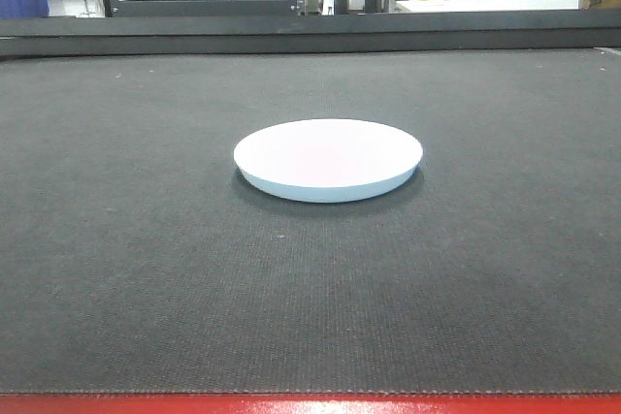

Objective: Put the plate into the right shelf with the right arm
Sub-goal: 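Move the right gripper down over the rim of the white plate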

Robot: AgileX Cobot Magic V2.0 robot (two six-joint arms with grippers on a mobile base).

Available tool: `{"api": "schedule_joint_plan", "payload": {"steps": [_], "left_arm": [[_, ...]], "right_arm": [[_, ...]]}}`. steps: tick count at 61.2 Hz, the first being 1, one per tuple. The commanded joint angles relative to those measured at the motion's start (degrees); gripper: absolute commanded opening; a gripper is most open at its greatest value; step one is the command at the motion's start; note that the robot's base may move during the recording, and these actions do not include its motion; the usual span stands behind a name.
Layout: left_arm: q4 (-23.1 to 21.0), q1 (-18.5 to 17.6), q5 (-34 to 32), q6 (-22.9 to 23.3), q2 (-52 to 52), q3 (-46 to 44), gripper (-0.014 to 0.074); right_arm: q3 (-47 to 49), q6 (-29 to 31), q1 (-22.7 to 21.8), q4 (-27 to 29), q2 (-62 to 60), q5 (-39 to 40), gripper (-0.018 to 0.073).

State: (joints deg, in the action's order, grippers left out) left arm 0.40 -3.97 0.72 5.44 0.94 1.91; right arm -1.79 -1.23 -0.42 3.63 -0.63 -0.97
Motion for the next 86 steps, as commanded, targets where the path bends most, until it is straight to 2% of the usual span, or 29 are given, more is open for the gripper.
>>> {"api": "schedule_joint_plan", "payload": {"steps": [1,29,45,49,58,64,73,77,81,86], "left_arm": [[0.0,0.1,-5.1,0.3,0.6,0.0,-0.0047],[0.0,0.1,-5.1,0.3,0.6,0.0,-0.0047],[0.0,0.1,-5.1,0.3,0.6,0.0,-0.0047],[0.0,0.1,-5.1,0.3,0.6,0.0,-0.0047],[0.0,0.1,-5.1,0.3,0.6,0.0,-0.0047],[0.0,0.1,-5.1,0.3,0.6,0.0,-0.0047],[0.0,0.1,-5.1,0.3,0.6,0.0,-0.0047],[0.0,0.1,-5.1,0.3,0.6,0.0,-0.0047],[0.0,0.1,-5.1,0.3,0.6,0.0,-0.0047],[0.0,0.1,-5.1,0.3,0.6,0.0,-0.0047]], "right_arm": [[0.5,0.2,-0.2,0.1,-0.7,5.6,0.0047],[0.5,0.2,-0.2,0.1,-0.7,5.7,0.0047],[1.4,0.3,-0.2,0.1,-0.7,11.5,0.0047],[4.2,0.3,-0.2,0.1,-0.6,8.8,0.0047],[14.7,0.3,-0.2,0.1,3.6,-5.3,0.0063],[20.5,0.3,-0.2,0.1,8.8,-10.0,0.0165],[26.9,0.3,-0.2,0.1,19.0,-12.1,0.0445],[29.5,0.3,0.0,0.1,23.7,-14.5,0.0540],[32.4,0.2,0.9,0.1,28.5,-16.5,0.0582],[36.6,0.2,2.4,0.1,34.7,-18.2,0.0580]]}}
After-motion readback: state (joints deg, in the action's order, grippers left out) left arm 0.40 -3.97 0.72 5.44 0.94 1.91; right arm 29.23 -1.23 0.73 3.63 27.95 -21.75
